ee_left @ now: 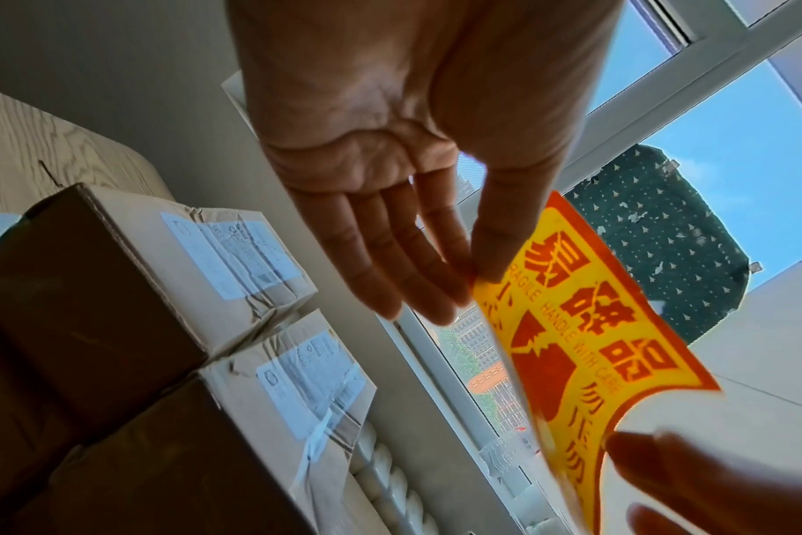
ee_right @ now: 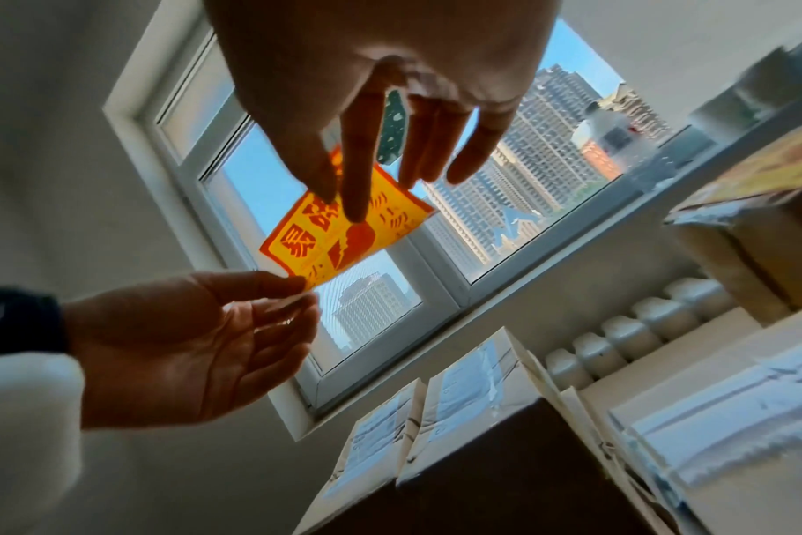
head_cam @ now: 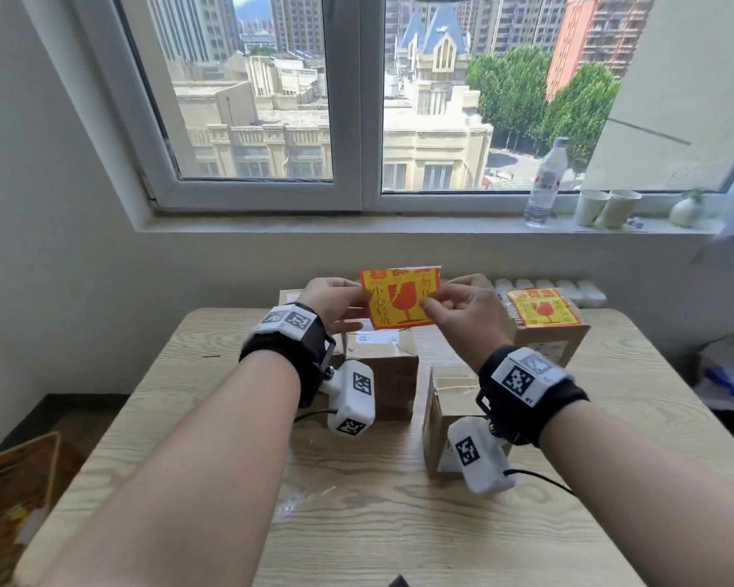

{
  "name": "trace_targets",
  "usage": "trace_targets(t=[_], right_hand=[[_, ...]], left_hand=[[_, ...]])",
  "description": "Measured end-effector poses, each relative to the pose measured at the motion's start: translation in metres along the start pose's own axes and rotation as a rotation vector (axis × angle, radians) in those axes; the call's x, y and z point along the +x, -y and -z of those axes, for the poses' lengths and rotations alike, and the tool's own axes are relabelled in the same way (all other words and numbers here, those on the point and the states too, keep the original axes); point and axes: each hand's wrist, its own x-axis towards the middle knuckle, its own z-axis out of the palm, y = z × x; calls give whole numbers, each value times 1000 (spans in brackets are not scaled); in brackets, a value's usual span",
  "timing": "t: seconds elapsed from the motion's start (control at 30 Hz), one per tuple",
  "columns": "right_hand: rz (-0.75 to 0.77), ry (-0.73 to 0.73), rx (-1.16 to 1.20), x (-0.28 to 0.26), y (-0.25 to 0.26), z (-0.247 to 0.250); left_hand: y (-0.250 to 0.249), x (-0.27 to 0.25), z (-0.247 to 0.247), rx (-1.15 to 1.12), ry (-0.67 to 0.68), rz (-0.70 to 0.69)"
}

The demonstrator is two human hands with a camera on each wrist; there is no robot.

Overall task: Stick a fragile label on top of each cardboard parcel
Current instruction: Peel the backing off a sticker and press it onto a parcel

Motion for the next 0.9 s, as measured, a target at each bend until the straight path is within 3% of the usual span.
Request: trace_targets(t=[0.23, 0.33, 0.57, 0.9], right_hand=[[-133, 32, 107, -5, -31, 32], [-192, 1, 165, -10, -46, 41], [-334, 159, 132, -16, -82, 64], [-408, 244, -50, -21, -132, 55]], left_hand=[[12, -1, -33, 7, 96, 48], [20, 0, -53, 6, 72, 56], [46, 0, -92, 138, 93, 58], [83, 8, -116, 272, 136, 136]])
